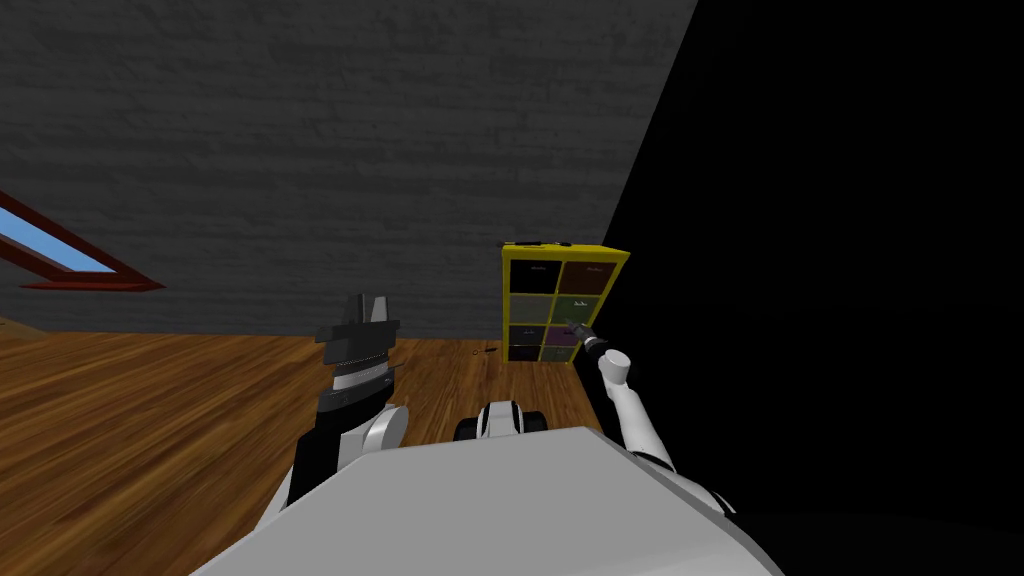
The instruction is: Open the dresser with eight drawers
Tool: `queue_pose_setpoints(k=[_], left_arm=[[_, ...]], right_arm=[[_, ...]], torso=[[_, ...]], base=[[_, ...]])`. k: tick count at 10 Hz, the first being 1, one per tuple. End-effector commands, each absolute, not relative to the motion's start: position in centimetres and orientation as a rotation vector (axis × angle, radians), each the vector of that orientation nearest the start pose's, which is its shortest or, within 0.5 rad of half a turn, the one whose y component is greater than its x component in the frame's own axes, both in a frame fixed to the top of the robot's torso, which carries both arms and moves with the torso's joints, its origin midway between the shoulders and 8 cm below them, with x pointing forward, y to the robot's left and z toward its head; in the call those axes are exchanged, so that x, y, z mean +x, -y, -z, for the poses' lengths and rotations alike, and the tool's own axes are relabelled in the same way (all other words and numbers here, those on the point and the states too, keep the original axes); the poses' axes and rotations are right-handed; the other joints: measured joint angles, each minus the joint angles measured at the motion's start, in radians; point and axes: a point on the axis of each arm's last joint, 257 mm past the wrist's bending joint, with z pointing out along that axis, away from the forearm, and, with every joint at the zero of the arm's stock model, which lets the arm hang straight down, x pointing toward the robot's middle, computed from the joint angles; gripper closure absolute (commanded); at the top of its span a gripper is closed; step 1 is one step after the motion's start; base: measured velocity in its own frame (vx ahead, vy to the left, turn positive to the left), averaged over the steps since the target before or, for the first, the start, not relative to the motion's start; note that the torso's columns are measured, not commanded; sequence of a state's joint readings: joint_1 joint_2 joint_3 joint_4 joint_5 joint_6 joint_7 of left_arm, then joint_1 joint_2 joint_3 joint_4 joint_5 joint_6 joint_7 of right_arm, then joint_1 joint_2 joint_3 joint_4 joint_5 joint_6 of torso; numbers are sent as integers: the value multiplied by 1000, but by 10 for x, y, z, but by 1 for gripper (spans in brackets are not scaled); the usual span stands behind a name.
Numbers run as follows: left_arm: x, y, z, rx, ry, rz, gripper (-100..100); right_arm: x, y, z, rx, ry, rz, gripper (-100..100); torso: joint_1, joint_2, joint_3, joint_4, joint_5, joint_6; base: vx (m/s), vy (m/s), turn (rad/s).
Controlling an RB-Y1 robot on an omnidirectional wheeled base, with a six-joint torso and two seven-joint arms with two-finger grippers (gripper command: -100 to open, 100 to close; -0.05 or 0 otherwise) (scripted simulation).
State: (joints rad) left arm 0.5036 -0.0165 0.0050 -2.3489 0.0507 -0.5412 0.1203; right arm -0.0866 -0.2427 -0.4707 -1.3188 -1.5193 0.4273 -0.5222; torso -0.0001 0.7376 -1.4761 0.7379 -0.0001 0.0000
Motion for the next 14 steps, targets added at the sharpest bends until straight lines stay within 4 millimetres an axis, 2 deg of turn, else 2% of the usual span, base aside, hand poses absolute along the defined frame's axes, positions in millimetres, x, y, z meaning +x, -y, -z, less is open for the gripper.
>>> queue_pose_setpoints(k=[1, 4, 6, 10, 14], left_arm=[[319, -285, -61, -649, -460, 1463, 0], [319, -285, -61, -649, -460, 1463, 0], [319, -285, -61, -649, -460, 1463, 0], [319, -285, -61, -649, -460, 1463, 0], [319, -285, -61, -649, -460, 1463, 0]], right_arm=[[532, 431, 271, -2099, -547, 1830, -100], [534, 429, 269, -2006, -617, 1780, -100], [538, 424, 270, -1865, -721, 1695, -100], [540, 413, 266, -1694, -801, 1605, -100], [541, 386, 264, -1423, -914, 1454, -100]], torso=[[0, 1, 0, 0, 0, 0], [0, 1, 0, 0, 0, 0], [0, -1, -1, 0, 0, 0], [0, 2, 1, 0, 0, 0], [0, 0, 0, 0, 0, 0]], base=[[61, 46, -5], [57, 30, -3], [102, 42, -4], [69, 26, 0], [78, 37, 2]])
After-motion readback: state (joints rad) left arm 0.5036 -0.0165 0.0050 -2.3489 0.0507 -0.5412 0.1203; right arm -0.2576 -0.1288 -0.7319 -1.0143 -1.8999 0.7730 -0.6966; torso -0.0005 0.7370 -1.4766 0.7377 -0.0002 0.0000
